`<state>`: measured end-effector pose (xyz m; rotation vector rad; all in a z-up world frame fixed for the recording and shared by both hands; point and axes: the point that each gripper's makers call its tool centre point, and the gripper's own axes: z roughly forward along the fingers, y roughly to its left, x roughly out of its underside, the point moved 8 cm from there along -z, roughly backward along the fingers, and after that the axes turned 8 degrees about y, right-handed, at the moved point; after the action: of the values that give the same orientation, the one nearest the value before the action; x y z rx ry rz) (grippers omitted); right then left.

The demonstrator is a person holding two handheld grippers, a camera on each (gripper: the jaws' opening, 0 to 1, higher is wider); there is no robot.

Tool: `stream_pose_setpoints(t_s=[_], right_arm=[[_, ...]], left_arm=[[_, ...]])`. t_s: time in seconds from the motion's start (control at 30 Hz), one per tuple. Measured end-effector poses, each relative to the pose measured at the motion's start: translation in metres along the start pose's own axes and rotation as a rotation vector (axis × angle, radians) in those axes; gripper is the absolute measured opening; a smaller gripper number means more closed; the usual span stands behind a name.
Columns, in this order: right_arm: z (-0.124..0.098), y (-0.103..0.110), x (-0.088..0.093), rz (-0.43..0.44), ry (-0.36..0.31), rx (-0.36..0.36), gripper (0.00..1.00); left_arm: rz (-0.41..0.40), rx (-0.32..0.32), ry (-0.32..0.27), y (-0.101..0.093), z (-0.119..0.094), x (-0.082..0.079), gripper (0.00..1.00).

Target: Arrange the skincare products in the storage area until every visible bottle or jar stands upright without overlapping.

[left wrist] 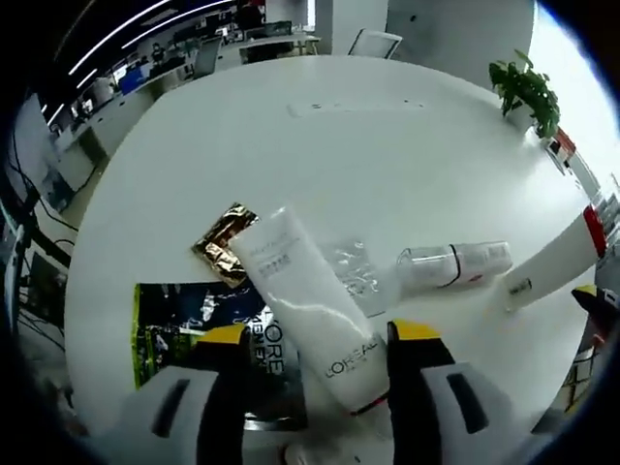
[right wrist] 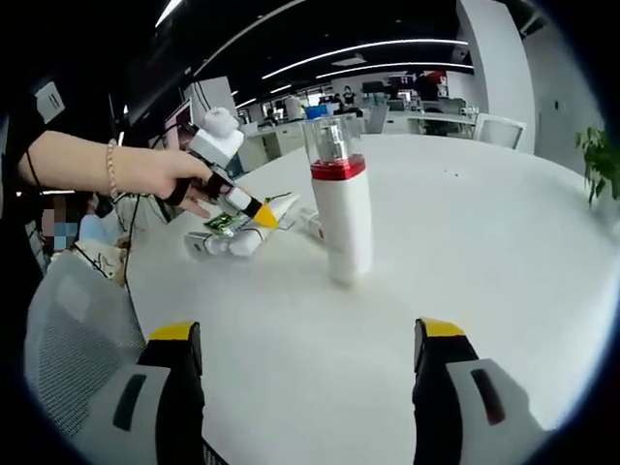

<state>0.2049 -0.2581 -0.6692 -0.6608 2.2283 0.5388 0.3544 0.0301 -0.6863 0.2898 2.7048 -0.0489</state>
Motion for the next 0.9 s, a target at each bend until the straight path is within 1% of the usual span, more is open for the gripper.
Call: stream_pose_setpoints(t_s=[0.07, 0.13, 0.23, 0.27, 0.33, 0.43, 0.5, 0.57, 0.63, 0.67, 0.77, 0.83, 0.9], right_arm=[[0.001, -0.002, 0.000, 0.001, 0.001, 0.003, 0.90], [0.001, -0.002, 0.000, 0.002, 0.002, 0.004, 0.90], [0.003, -0.003, 0.001, 0.005, 0.001, 0.004, 0.90], [0.003, -0.003, 0.001, 0.004, 0.003, 0.004, 0.90], [0.004, -0.002, 0.001, 0.002, 0.005, 0.003, 0.90], [0.003, -0.002, 0.001, 0.004, 0.003, 0.003, 0.90], [0.003, -0.002, 0.002, 0.005, 0.003, 0.003, 0.90], [0.003, -0.002, 0.002, 0.006, 0.002, 0.003, 0.90], [0.003, -0.002, 0.002, 0.005, 0.000, 0.003, 0.90], [0.004, -0.002, 0.001, 0.006, -0.002, 0.002, 0.90], [0.004, -0.001, 0.000, 0.007, -0.007, 0.002, 0.89], [0.004, 0.000, 0.000, 0.007, -0.007, 0.000, 0.89], [0.004, 0.001, -0.001, 0.006, -0.008, -0.003, 0.89]], left_arm=[[0.018, -0.006, -0.014, -0.001, 0.000, -0.001, 0.54], [0.033, -0.008, -0.014, -0.001, 0.001, -0.003, 0.53], [0.078, 0.005, -0.003, -0.003, 0.002, -0.002, 0.46], [0.106, -0.009, 0.009, -0.001, 0.004, -0.002, 0.45], [0.113, -0.013, 0.025, 0.001, 0.007, 0.000, 0.43], [0.129, -0.012, 0.030, 0.004, 0.010, -0.002, 0.43], [0.123, -0.006, 0.038, 0.005, 0.011, -0.004, 0.42], [0.100, 0.007, 0.048, 0.005, 0.011, -0.003, 0.41], [0.070, 0.016, 0.055, 0.005, 0.010, -0.003, 0.40], [0.038, 0.025, 0.061, 0.004, 0.009, -0.002, 0.40], [0.007, 0.039, 0.059, 0.006, 0.007, -0.001, 0.38], [-0.009, 0.043, 0.062, 0.012, 0.009, -0.001, 0.37], [-0.035, 0.053, 0.056, 0.010, 0.007, 0.000, 0.36]])
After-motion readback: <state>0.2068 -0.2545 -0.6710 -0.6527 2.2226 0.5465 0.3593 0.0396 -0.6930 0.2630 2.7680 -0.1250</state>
